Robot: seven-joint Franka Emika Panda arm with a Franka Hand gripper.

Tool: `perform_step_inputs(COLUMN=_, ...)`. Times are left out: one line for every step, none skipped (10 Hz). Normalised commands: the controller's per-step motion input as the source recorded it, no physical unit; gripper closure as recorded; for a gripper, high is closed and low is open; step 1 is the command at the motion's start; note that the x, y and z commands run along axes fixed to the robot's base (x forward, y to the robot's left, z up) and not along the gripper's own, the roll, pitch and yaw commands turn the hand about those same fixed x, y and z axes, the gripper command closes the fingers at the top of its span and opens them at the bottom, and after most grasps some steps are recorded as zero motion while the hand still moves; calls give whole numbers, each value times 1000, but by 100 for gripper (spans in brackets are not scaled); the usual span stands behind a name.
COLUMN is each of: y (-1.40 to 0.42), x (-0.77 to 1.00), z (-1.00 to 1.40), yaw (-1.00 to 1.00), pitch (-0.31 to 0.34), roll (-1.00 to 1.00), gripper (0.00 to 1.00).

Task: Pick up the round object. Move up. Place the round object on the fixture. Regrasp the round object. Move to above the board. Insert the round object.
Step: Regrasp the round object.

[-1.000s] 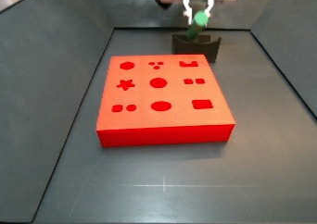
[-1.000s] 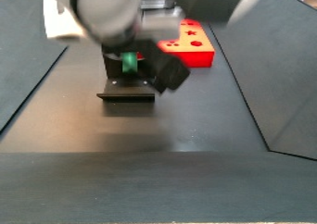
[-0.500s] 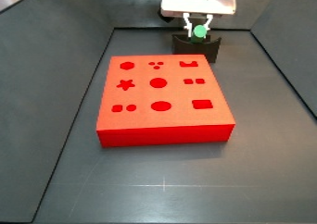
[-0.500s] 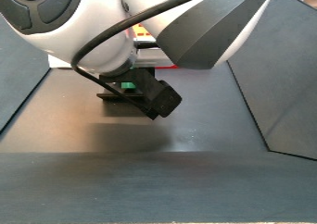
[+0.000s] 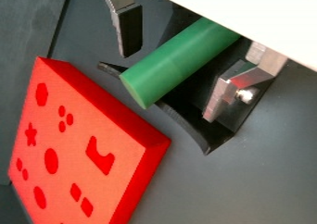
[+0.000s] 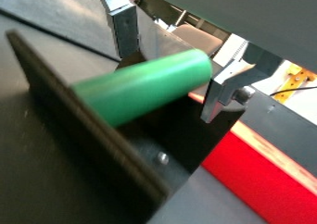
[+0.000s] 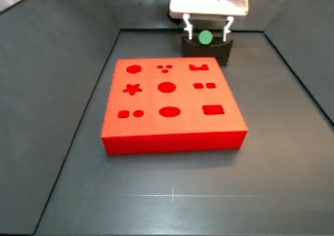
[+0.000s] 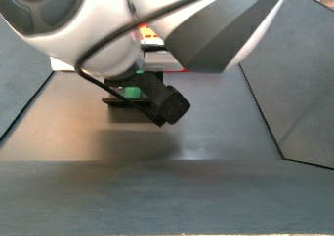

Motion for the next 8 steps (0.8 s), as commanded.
perform_step_inputs(y=1, x=-6, z=1000, yaw=-23, pitch=-11, roll=-12, gripper=0)
perform_step_inputs(y=5, x=-24, z=1000, yaw=-5, pitch=-14, roll=-1, gripper=0)
perform_step_inputs(y=2, x=-29, z=1000, yaw=3, pitch=-18, roll=4, gripper=0)
perform_step_inputs(y=2, x=-42, z=1000, yaw=16, pitch=-22, roll=12, gripper=0)
perform_step_inputs(y=4, x=-45, z=867, yaw=19, pitch=-23, roll=13, gripper=0)
perform_step_inputs(y=5, x=-41, z=615, yaw=30, pitch=-20, roll=8, gripper=0)
perform_step_inputs(y=5, x=-42, z=484, yaw=33, pitch=-15, roll=4, gripper=0)
perform_step_inputs(y=-921, x=-140, z=895, yaw=45, pitch=35, roll=1000, gripper=0)
